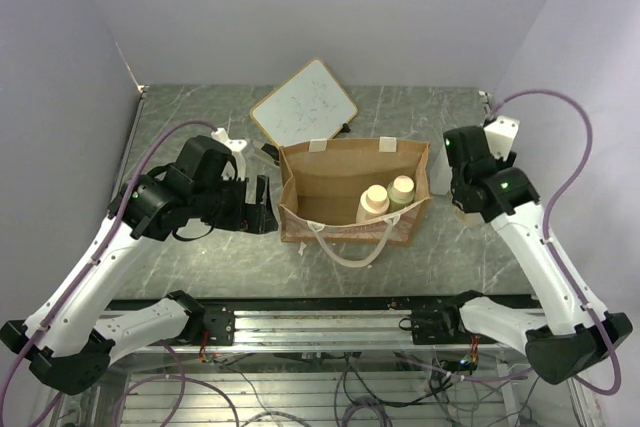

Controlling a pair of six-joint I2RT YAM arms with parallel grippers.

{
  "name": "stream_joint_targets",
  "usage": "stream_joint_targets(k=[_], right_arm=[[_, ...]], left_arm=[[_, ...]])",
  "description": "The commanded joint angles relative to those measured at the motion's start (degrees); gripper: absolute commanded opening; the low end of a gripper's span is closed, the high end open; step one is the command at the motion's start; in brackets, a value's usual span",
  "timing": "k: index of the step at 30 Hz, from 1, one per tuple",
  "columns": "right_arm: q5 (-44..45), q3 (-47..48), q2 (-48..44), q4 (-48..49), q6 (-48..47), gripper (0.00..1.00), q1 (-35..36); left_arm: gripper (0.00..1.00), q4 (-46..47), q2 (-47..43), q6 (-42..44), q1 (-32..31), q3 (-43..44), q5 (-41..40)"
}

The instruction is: Take the personal care products out of the canvas bag

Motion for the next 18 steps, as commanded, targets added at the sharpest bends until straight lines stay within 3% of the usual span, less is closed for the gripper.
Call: stream_joint_targets(k=[1, 8, 18], right_arm=[[-0.6, -10.4, -6.2, 22.7, -2.1, 0.0, -1.8], [-3.5, -23.2, -7.8, 36.6, -4.6, 0.0, -4.9], [-11.0, -28.4, -4.7, 45.8, -3.7, 0.0, -11.2]], left_arm=[[0.99, -3.1, -1.2, 2.3, -0.2, 3.3, -2.1], [0.99, -3.7, -1.9, 1.5, -0.2, 2.1, -3.2], [0.99, -2.1, 1.7, 0.1, -0.2, 4.0, -3.5]])
